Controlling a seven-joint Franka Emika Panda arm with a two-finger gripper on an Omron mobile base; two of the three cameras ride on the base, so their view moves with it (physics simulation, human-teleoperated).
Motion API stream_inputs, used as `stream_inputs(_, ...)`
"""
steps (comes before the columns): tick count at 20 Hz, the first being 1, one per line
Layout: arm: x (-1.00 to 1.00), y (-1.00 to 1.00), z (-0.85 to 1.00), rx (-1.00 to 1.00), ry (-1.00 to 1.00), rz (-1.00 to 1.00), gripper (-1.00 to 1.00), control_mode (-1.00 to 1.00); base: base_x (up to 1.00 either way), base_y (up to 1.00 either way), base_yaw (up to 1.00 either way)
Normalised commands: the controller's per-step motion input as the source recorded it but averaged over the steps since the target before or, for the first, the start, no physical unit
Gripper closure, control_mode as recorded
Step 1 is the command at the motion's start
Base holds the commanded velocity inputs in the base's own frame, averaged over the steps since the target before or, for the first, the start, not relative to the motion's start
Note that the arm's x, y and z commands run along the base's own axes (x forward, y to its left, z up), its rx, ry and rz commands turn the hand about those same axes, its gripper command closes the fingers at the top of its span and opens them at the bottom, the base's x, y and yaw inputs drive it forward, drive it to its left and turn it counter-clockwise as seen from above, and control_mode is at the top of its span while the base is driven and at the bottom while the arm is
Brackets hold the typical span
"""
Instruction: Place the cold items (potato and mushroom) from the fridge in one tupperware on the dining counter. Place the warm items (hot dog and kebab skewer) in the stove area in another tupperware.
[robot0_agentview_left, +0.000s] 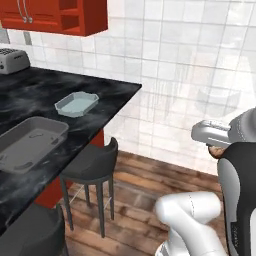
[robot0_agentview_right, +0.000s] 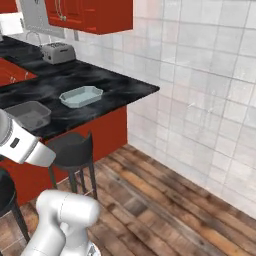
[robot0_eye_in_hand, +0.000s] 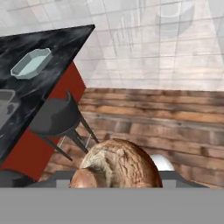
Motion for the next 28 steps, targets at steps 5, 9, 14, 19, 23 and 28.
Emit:
stream_inputs(5,0.00,0.00,0.00,0.00,0.00,0.00,1.00,1.00,0.99,-0.34,0.36)
stream_inputs(9,0.00,0.00,0.00,0.00,0.00,0.00,1.00,1.00,0.98,-0.26,0.41)
stream_inputs(14,0.00,0.00,0.00,0.00,0.00,0.00,1.00,1.00,0.96,-0.23,0.43)
stream_inputs(19,0.00,0.00,0.00,0.00,0.00,0.00,1.00,1.00,0.87,-0.33,0.41)
stream_inputs(23,0.00,0.00,0.00,0.00,0.00,0.00,1.00,1.00,0.83,-0.31,0.43)
stream_inputs(28,0.00,0.00,0.00,0.00,0.00,0.00,1.00,1.00,0.79,-0.30,0.46)
